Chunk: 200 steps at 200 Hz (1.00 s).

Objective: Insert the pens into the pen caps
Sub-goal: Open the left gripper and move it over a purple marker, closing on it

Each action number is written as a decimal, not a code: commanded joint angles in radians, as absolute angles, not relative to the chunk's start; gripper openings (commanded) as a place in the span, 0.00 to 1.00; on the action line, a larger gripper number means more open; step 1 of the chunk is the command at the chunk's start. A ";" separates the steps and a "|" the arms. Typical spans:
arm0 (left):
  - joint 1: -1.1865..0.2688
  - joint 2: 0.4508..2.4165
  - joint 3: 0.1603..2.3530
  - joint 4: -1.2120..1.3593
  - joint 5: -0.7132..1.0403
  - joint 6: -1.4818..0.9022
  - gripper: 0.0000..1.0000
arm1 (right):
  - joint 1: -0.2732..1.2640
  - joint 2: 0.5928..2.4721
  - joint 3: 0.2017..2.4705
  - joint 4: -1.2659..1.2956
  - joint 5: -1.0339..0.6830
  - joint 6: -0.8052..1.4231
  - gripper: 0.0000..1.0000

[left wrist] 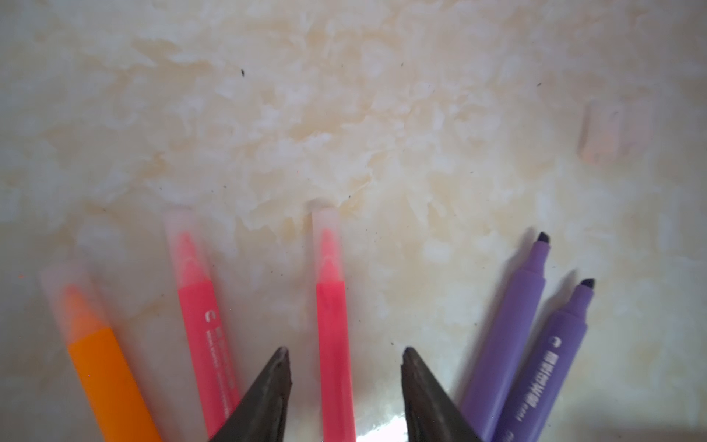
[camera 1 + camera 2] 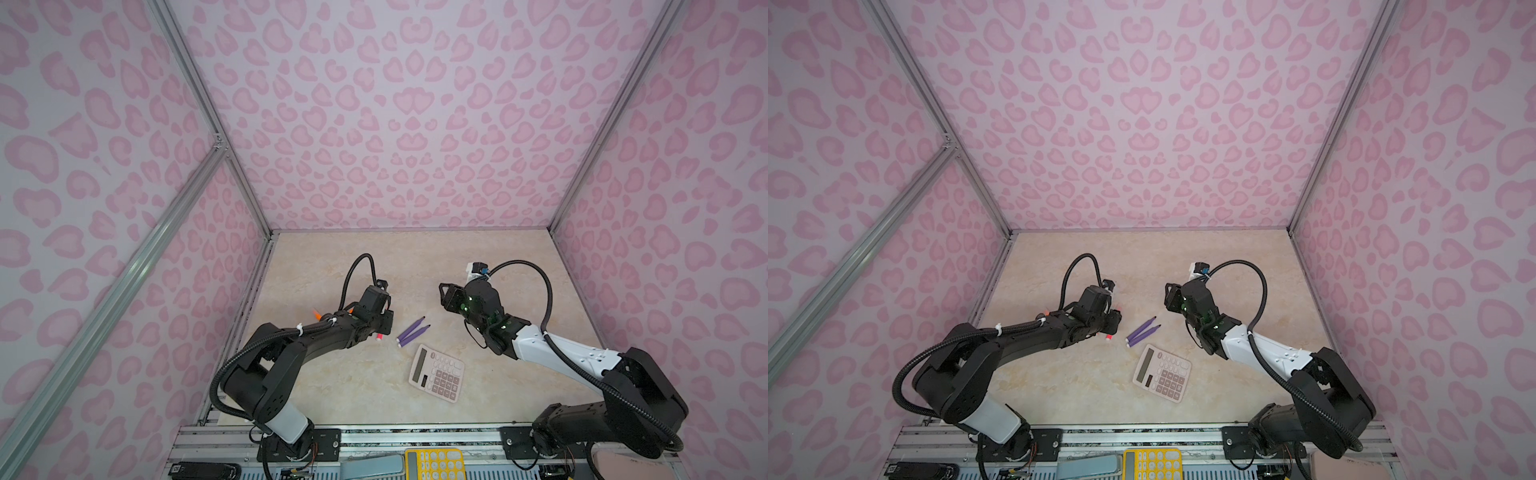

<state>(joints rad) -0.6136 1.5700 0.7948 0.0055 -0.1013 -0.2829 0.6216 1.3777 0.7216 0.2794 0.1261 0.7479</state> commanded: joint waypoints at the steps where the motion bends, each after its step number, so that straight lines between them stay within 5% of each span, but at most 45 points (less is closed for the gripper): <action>1: -0.642 1.475 0.770 0.030 -0.082 -0.226 0.52 | 0.621 1.368 0.715 0.273 0.148 0.733 0.54; 91: -0.811 1.536 0.782 0.024 -0.036 -0.133 0.49 | 0.603 1.339 0.695 0.265 0.160 0.732 0.52; 200: -0.815 1.810 0.989 -0.076 -0.184 -0.149 0.43 | 0.591 1.311 0.671 0.266 0.158 0.729 0.52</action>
<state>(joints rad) -0.8169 1.7782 0.9585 -0.0406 -0.1429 -0.1402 0.5968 1.3144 0.6804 0.2607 0.1493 0.7376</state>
